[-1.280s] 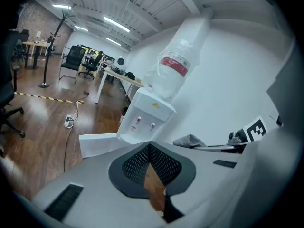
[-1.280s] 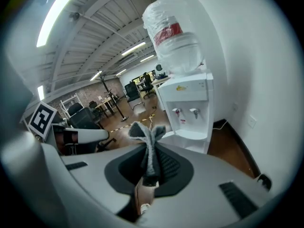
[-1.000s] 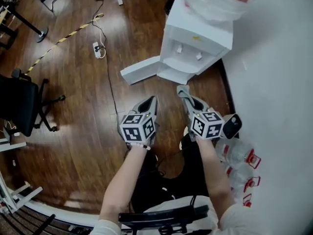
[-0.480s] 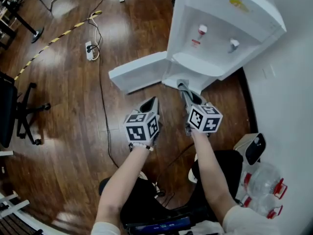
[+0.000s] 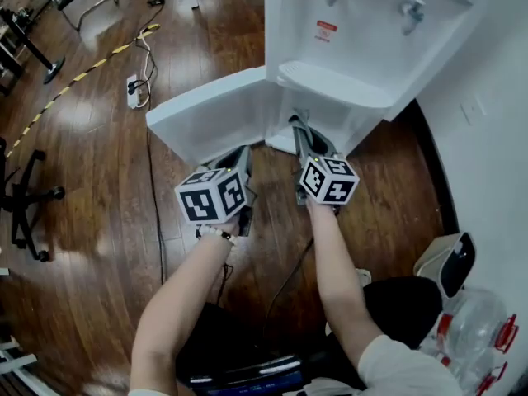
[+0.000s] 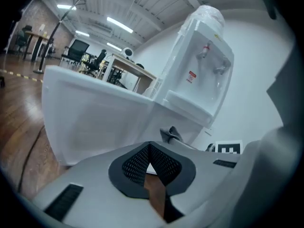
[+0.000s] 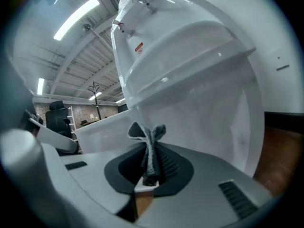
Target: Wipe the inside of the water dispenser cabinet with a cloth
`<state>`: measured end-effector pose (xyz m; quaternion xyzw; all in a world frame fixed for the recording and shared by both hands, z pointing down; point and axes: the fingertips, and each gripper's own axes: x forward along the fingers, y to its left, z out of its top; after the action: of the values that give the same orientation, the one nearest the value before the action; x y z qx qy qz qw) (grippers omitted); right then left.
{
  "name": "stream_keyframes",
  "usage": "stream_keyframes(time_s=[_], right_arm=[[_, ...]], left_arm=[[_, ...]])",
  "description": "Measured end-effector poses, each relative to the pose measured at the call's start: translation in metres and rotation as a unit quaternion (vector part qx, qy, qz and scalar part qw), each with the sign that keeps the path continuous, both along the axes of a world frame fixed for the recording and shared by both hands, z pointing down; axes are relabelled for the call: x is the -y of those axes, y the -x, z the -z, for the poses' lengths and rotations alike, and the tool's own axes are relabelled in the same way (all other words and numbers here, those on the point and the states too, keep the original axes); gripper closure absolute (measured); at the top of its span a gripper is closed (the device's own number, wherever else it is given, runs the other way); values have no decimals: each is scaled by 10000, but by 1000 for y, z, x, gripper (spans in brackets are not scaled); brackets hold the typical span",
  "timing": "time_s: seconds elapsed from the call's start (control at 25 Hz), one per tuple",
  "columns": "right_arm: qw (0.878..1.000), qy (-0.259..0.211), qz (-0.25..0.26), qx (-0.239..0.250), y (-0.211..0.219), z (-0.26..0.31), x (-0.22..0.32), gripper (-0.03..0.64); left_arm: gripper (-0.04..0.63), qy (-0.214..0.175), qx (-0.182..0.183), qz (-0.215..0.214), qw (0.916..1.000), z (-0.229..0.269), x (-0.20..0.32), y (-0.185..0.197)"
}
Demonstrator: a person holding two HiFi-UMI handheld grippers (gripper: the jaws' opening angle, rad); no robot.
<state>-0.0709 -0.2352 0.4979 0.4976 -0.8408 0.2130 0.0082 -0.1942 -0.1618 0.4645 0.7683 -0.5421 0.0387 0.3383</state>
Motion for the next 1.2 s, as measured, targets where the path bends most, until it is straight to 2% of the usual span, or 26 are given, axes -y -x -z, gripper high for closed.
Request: stream_keyframes(time_s=[0.16,0.32,0.52,0.68,0.84,0.96,1.2], right_arm=[[9990,-291,200,291,9,-12,17,581],[9959,-803,282,303,10,-3,53,581],[9893,-1267,199,694,9,17,85,581],[9843,-1635,364,555,21,44,93,581],[9861,-1491,340,646,23,32,96,581],[9902,-1139,305,753,18,4,99,581],[9972,-431,309,530,21,-69,101,581]], left_arm=[[604,101,-247,-69,9996,-15,19,-16],[604,327,-455,150,9983,-25,23,-26],[604,227,-103,78,9997,-18,26,-41],[604,164,-98,129,9997,-13,31,-49],[604,105,48,148,9998,-13,33,-46],[604,182,31,191,9996,-22,36,-45],[604,306,-27,144,9994,-38,40,-51]])
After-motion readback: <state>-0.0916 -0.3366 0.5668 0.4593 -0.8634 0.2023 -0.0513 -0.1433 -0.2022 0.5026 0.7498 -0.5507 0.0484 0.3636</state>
